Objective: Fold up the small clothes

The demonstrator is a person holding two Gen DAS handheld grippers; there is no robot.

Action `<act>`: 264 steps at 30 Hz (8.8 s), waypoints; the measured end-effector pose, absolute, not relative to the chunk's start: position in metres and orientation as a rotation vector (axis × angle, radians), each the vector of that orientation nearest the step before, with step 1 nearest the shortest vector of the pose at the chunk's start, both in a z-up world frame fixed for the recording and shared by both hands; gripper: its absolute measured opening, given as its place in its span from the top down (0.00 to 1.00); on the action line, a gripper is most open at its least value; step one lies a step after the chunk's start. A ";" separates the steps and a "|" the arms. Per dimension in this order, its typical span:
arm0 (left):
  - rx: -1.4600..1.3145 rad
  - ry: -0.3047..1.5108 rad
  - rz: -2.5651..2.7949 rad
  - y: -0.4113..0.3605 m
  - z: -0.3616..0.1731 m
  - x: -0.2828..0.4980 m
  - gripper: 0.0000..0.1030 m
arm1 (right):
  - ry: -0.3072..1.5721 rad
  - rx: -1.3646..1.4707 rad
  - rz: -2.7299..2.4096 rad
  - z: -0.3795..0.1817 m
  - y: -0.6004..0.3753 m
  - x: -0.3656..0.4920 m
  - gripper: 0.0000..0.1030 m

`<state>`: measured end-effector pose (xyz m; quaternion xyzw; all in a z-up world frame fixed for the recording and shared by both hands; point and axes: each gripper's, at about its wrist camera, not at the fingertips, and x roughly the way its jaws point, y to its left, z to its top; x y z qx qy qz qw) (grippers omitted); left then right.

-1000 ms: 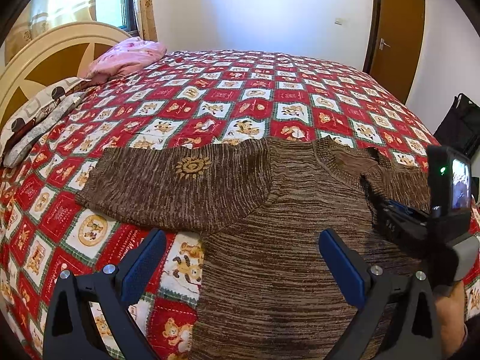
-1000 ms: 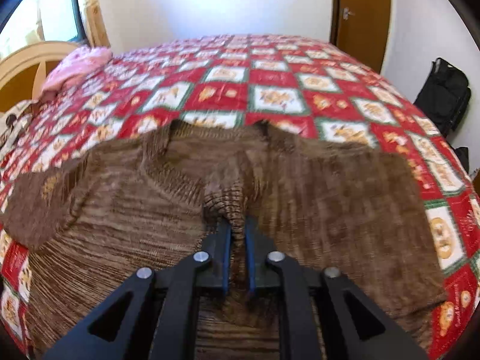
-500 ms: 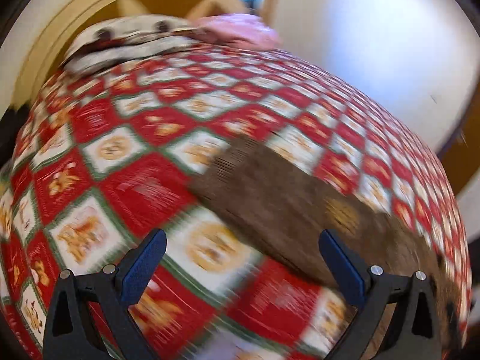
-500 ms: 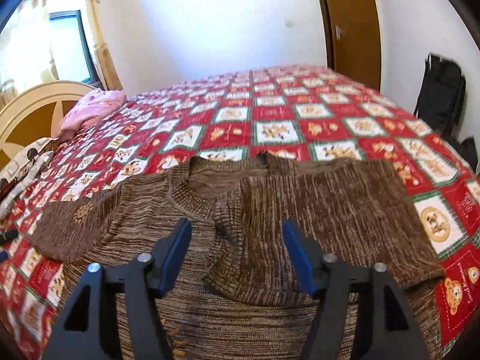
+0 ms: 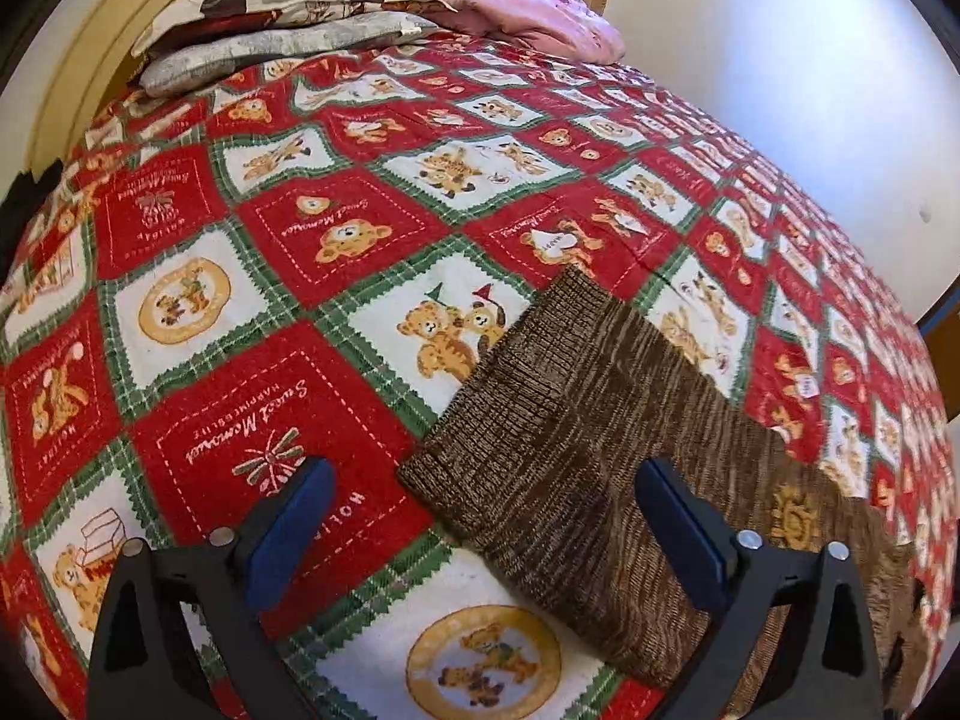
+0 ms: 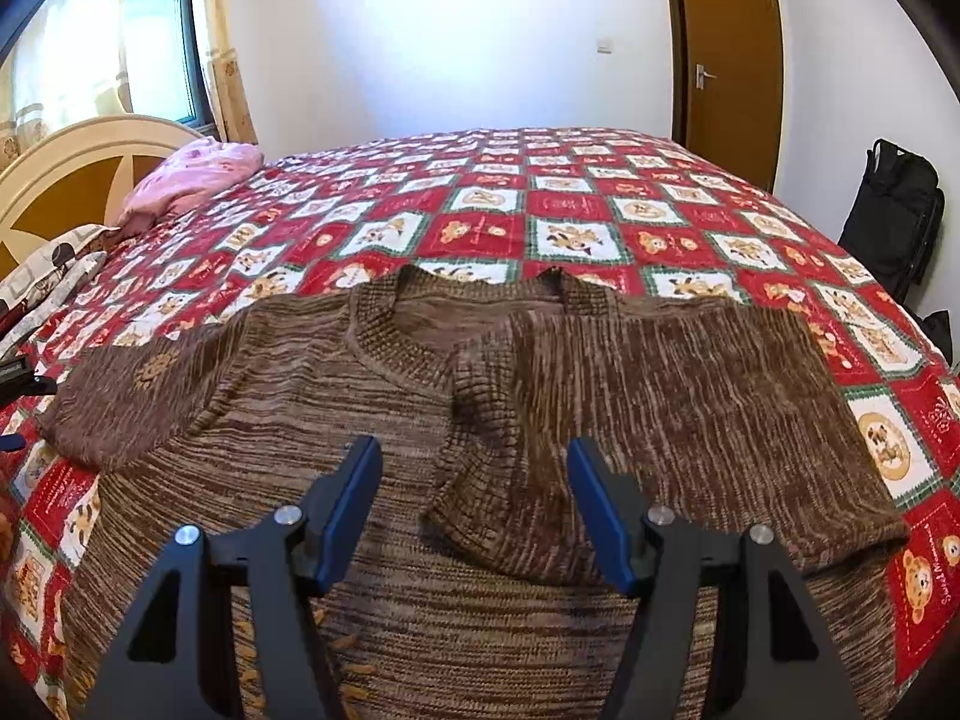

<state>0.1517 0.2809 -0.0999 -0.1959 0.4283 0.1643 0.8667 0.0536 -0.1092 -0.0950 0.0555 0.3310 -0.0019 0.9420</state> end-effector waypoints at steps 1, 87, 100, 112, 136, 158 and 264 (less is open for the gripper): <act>-0.405 0.887 0.347 0.280 -0.099 0.152 0.24 | 0.684 0.114 -0.003 -0.096 -0.109 0.055 0.34; -0.083 0.817 -0.040 0.080 -0.109 0.022 0.22 | 0.914 0.754 0.307 -0.104 -0.167 0.131 0.87; -0.063 0.813 -0.036 0.076 -0.110 0.023 0.18 | 0.749 0.525 0.135 -0.066 -0.183 0.095 0.81; -0.067 0.816 -0.049 0.077 -0.111 0.024 0.17 | 0.893 0.283 0.279 -0.092 -0.139 0.148 0.69; 0.026 0.684 -0.049 0.138 -0.051 -0.005 0.14 | 0.880 0.252 0.240 -0.050 -0.157 0.028 0.61; 0.022 0.668 0.089 0.256 -0.038 -0.132 0.14 | 0.928 -0.187 0.894 -0.073 0.052 -0.179 0.36; 0.380 0.748 -1.100 0.081 -0.097 -0.137 0.83 | 1.035 0.459 1.055 -0.095 -0.017 -0.064 0.87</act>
